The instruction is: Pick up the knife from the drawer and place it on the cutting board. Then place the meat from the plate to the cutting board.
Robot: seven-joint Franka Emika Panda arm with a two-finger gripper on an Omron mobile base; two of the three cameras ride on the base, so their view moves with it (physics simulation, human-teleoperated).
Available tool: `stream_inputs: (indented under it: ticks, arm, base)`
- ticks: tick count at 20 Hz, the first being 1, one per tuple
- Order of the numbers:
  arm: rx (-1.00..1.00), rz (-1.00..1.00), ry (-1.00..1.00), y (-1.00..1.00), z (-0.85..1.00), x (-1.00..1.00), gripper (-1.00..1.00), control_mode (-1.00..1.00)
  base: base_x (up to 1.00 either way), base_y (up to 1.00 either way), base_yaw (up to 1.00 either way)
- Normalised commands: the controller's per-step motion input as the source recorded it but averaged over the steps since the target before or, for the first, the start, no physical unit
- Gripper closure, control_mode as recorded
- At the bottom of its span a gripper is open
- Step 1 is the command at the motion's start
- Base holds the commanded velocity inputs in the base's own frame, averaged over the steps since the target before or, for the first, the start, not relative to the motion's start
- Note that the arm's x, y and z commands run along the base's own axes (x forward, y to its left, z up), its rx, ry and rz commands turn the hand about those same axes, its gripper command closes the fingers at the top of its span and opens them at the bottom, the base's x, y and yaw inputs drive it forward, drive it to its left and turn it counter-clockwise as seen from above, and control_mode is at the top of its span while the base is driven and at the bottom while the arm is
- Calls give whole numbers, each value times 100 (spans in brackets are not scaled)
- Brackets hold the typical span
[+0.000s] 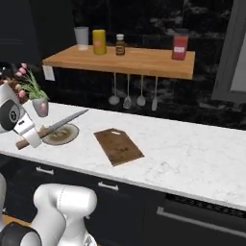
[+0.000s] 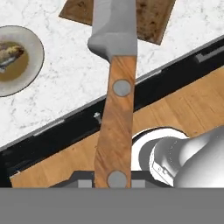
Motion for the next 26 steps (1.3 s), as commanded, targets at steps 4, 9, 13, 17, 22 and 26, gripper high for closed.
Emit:
stream_inputs:
  ticks: [4, 9, 13, 17, 22, 26]
  arm:
    - [0, 0, 0, 0, 0, 0, 100, 100]
    - [0, 0, 0, 0, 0, 0, 100, 100]
    - [0, 0, 0, 0, 0, 0, 100, 100]
    - [0, 32, -5, -75, -7, 35, 100, -100]
    - [-1, 57, 10, -83, -17, 2, 100, -100]
    - [-7, 59, 17, -73, -23, 0, 100, -100]
  base:
    - [26, 34, -79]
    - [59, 57, -30]
    - [57, 34, -7]
    - [0, 0, 0]
    - [0, 0, 0]
    - [0, 0, 0]
